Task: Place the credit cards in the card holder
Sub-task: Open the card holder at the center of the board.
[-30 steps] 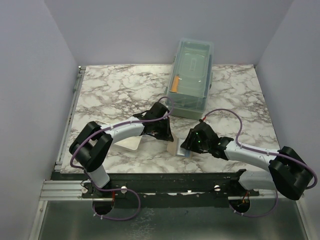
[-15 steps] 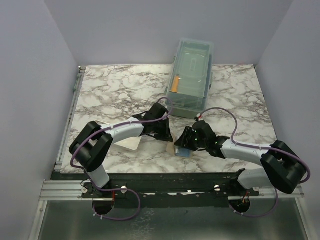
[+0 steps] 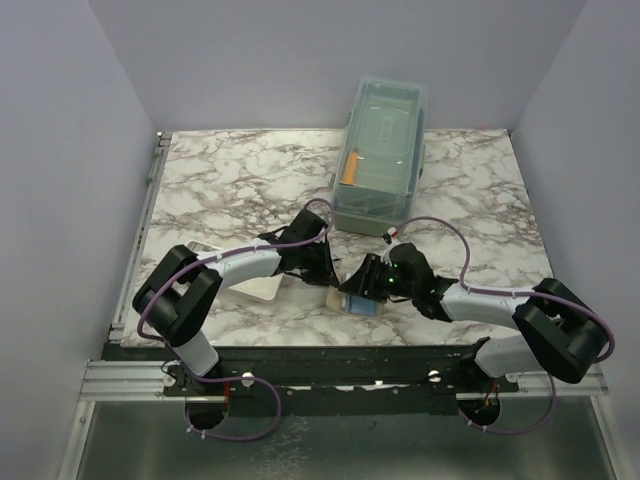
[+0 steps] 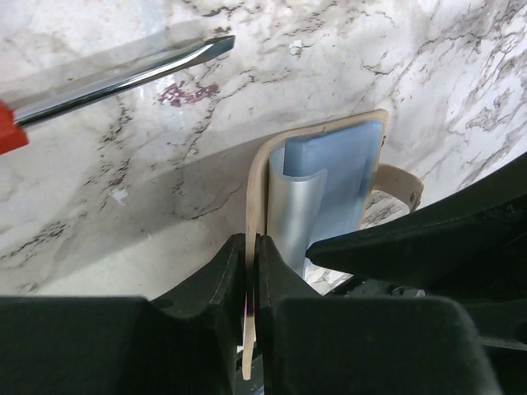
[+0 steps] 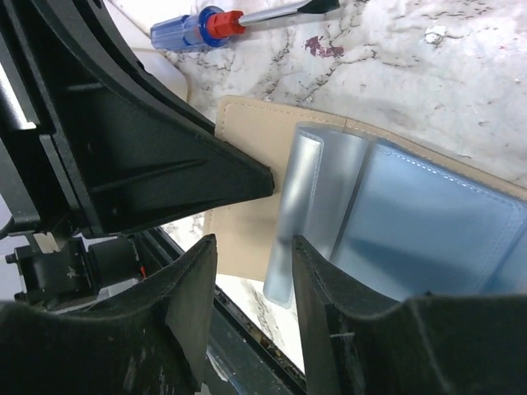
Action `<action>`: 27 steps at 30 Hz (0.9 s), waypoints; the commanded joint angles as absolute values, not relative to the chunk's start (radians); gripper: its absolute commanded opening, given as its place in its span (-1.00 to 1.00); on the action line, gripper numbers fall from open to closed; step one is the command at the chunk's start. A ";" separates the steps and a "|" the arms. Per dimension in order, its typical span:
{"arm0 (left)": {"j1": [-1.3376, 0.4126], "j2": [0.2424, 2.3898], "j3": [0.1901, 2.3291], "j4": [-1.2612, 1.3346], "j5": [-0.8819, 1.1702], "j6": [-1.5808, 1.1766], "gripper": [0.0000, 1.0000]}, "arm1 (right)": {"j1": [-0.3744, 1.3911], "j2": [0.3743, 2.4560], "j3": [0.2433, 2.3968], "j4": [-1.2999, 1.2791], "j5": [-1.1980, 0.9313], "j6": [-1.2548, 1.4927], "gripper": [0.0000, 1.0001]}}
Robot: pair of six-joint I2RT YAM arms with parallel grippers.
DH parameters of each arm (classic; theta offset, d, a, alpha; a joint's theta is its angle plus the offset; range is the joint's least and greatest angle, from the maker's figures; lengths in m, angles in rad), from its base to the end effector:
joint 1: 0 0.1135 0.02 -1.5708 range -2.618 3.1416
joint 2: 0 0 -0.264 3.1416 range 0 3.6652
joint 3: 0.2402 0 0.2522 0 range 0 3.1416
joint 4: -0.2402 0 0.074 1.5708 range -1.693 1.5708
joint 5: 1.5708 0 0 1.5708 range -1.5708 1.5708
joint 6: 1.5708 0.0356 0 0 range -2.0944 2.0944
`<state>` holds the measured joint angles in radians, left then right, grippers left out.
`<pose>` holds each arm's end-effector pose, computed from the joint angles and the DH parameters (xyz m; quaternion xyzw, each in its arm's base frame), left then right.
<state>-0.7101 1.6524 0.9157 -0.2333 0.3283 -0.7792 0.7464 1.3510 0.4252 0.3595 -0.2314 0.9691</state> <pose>0.2383 -0.2200 0.1676 0.0158 0.9435 -0.3126 0.1089 0.1775 0.1753 0.1532 0.0415 0.8714 0.4279 0.2363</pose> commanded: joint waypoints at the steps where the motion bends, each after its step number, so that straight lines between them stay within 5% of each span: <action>1: -0.689 1.602 0.890 -0.227 0.336 -0.797 -0.66 | 0.742 1.387 0.412 0.438 -0.297 0.968 -0.12; 27: -0.434 1.288 0.906 -0.423 0.444 -0.701 0.80 | 0.773 1.617 0.664 0.476 -0.477 0.840 -0.01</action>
